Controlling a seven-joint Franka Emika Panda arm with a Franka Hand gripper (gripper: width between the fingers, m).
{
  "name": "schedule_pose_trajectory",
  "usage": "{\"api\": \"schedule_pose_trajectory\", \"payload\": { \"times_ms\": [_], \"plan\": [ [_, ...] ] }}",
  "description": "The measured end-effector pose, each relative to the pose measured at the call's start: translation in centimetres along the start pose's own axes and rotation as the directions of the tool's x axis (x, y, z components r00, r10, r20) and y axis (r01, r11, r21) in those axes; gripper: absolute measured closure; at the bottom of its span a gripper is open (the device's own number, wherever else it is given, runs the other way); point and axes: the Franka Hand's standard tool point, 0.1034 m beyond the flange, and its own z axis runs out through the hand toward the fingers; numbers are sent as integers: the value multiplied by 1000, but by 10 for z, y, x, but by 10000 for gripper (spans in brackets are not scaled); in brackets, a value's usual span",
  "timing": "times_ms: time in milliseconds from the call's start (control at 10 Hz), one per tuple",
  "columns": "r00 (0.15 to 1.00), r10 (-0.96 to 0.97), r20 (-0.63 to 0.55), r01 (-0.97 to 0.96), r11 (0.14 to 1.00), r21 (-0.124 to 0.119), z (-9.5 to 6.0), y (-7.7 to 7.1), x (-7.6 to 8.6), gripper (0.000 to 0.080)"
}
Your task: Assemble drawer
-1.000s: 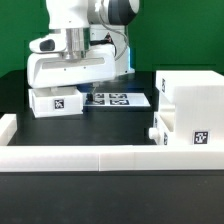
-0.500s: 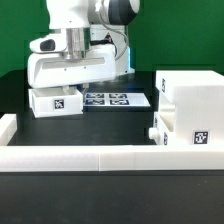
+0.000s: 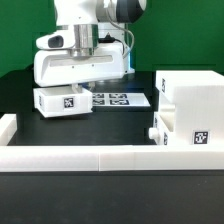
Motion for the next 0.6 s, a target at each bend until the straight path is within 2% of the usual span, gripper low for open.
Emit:
{"api": "schedule_pose_trajectory", "payload": {
  "times_ms": [100, 300, 500, 600],
  "plan": [
    [1000, -16, -6, 16, 1000, 4, -9, -8, 20, 759],
    [999, -32, 11, 32, 999, 33, -27, -8, 53, 758],
    [999, -48, -1, 48, 998, 33, -35, 0, 74, 758],
    [998, -55, 9, 54, 997, 46, -39, -1, 82, 758]
  ]
}}
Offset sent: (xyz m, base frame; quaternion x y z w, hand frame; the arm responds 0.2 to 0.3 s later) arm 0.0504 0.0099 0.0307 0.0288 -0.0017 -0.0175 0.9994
